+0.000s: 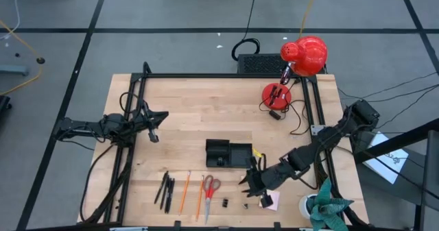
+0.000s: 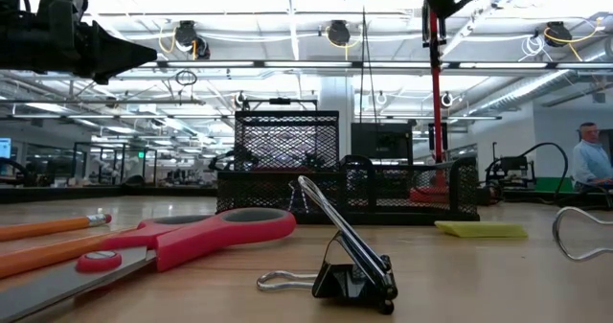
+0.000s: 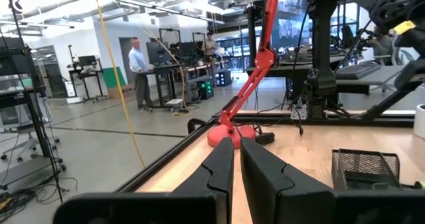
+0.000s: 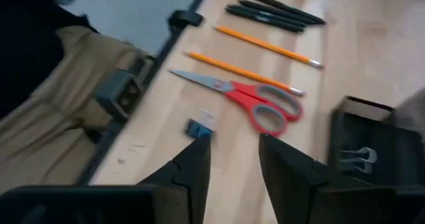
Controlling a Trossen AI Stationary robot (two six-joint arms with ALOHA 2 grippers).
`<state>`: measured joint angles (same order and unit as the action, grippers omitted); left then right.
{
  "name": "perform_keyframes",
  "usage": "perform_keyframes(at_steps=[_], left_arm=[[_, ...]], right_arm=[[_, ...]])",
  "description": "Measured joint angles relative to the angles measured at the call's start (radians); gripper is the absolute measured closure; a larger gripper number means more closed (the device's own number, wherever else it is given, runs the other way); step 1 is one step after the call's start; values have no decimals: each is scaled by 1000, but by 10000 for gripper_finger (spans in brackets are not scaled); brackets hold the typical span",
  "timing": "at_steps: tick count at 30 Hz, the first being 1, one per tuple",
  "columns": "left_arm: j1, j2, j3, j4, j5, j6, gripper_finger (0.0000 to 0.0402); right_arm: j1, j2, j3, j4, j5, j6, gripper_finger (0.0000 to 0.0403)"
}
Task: Pick and place office supplies into organizer
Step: Put the black binder clip into the black desk organizer
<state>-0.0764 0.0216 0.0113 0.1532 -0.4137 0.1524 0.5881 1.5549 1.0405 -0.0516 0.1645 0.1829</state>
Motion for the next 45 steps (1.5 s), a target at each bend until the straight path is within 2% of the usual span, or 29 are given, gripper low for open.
perform_keyframes(at_steps=[8,13,20,28,33,38,45], left_arm=[[0,0,0,0,1,-1,366],[0,0,0,0,2,-52,366],[0,0,0,0,3,-66,366],[0,0,0,0,5,-80,366],[0,0,0,-1,5,-79,366],[0,0,0,0,5,-79,366],[0,0,0,-1,5,-82,366]], right_arm=[[43,124,0,92,-117,145,260],[69,195,0,80,-142,310,250],[81,205,0,78,-143,548,224],[73,204,0,37,-109,666,190],[75,204,0,38,-104,640,186],[71,204,0,55,-36,513,186],[25,204,0,169,-33,287,186]])
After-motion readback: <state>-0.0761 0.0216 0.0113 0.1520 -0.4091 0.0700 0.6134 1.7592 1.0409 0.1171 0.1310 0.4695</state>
